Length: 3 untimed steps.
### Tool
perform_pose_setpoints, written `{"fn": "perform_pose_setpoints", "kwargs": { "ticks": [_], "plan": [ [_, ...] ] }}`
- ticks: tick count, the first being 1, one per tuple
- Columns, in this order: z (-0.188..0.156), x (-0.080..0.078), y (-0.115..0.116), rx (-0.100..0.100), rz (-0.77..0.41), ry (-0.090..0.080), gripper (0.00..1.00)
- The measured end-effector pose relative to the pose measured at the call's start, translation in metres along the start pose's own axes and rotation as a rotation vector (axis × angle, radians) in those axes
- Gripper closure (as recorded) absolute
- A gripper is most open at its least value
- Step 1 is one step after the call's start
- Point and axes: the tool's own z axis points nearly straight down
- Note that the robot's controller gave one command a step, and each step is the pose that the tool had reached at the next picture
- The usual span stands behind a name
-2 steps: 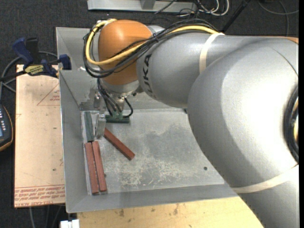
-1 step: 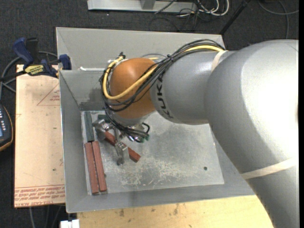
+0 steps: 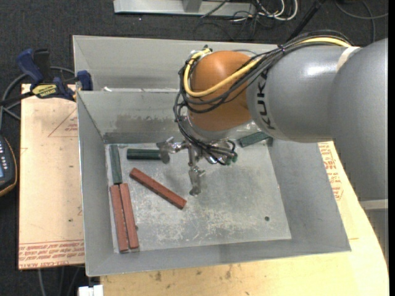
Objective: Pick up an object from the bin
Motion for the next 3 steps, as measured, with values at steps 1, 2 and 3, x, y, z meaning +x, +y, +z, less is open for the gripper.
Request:
{"fn": "perform_pose_setpoints", "kwargs": {
  "ticks": [1,2,3],
  "plan": [
    [0.056,-0.008,0.048,-0.008,-0.017,0.002,0.00],
    [0.055,-0.062,0.032,-0.006,0.168,0.001,0.00],
    [0.054,-0.062,0.032,-0.006,0.170,0.002,1.00]
  ]
}}
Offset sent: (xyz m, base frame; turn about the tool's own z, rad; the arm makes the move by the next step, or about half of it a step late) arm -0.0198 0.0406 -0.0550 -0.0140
